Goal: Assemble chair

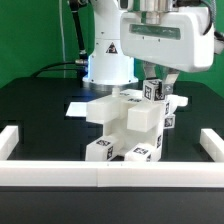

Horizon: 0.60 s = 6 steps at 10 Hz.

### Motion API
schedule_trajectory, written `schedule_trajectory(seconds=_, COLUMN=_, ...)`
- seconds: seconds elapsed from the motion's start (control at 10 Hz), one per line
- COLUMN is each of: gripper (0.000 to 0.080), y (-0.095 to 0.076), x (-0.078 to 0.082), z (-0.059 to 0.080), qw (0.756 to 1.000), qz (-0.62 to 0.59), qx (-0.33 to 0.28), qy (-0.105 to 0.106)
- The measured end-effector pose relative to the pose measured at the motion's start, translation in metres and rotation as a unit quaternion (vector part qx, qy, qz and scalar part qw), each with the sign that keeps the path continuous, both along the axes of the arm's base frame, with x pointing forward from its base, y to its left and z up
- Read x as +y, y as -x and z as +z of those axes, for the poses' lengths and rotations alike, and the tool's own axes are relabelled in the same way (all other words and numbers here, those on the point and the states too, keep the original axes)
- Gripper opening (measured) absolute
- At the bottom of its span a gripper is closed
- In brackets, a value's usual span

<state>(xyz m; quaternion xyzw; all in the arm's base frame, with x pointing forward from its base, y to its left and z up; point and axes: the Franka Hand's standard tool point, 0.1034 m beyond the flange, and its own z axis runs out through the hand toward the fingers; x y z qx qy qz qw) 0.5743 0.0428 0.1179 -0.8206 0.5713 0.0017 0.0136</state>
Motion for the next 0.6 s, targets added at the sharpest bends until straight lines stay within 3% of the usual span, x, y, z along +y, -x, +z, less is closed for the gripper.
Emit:
schedule_trajectory(seconds=0.1, gripper=0.0288, y=0.0002, x=0.0001, z=-0.0001, qw=1.000, qz=0.002, qx=0.000, qy=0.000)
schedule_trajectory(seconds=0.2, gripper=0.0482, y=0.0002, x=-0.0001, z=-0.0002, qw=1.000, qz=0.014, qx=0.000, qy=0.001)
schedule_trajectory(seconds=0.3, gripper=0.0482, y=0.0006, x=0.0002, z=-0.0006, qw=0.999, qz=0.036, qx=0.001, qy=0.002)
schedule_trajectory(seconds=0.4, gripper=0.0617, y=0.0007, x=0.0016, z=-0.0004, qw=0.999, qz=0.045, qx=0.003, qy=0.002)
schedule_trajectory(seconds=0.6, gripper=0.0639, y=0.0008, x=0.0011, z=-0.0006, qw=0.995, qz=0.104, qx=0.002, qy=0.002)
